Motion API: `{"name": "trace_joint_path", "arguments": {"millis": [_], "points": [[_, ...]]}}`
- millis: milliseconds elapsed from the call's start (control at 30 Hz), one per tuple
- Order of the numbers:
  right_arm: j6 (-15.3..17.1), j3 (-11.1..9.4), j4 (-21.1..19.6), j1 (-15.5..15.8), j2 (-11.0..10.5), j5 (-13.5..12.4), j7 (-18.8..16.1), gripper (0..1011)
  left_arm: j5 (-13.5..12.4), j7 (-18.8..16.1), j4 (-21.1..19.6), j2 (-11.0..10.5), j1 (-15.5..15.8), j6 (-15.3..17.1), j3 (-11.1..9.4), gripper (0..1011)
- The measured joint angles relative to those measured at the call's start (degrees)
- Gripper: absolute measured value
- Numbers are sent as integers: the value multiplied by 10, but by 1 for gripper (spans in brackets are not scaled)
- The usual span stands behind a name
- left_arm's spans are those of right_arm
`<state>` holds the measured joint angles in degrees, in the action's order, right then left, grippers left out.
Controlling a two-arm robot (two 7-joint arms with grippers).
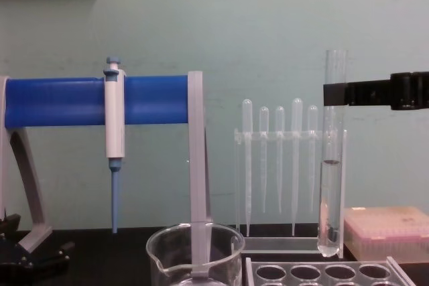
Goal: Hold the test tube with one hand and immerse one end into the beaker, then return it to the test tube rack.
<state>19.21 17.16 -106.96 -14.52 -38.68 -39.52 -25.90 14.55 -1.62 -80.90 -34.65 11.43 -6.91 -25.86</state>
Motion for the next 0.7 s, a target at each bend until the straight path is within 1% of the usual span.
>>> {"name": "trace_joint_path", "arguments": {"millis": [167,533,700], "points": [[12,8,0,-11,-8,-10,5,224,0,0,0,0,0,0,0,1000],[12,25,-2,-23,-21,-16,14,224,0,0,0,0,0,0,0,1000],[11,25,-1,-23,-21,-16,14,224,0,0,0,0,0,0,0,1000]]}}
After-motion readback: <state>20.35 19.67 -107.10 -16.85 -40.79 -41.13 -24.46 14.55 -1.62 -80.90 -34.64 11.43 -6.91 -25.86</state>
